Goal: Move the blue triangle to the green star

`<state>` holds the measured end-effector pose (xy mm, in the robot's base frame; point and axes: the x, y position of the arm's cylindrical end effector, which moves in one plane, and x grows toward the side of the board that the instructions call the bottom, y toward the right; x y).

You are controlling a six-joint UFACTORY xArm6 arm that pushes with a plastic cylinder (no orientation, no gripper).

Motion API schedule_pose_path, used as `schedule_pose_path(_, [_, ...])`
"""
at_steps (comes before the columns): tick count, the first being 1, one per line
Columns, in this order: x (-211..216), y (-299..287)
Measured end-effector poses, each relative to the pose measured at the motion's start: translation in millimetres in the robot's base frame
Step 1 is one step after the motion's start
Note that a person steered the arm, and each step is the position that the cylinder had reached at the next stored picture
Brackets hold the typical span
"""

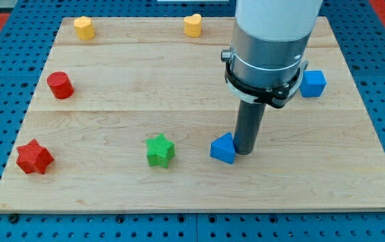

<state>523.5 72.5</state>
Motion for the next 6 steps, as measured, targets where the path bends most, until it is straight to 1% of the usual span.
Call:
schedule_pose_path(2, [0.0,-7.7])
schedule_pose_path(3, [12.1,-13.6])
schedule_pose_path(4, [43.4,-14.1])
schedule_pose_path(5, [30.8,30.6])
schedule_pose_path(6, [-14.7,83.1])
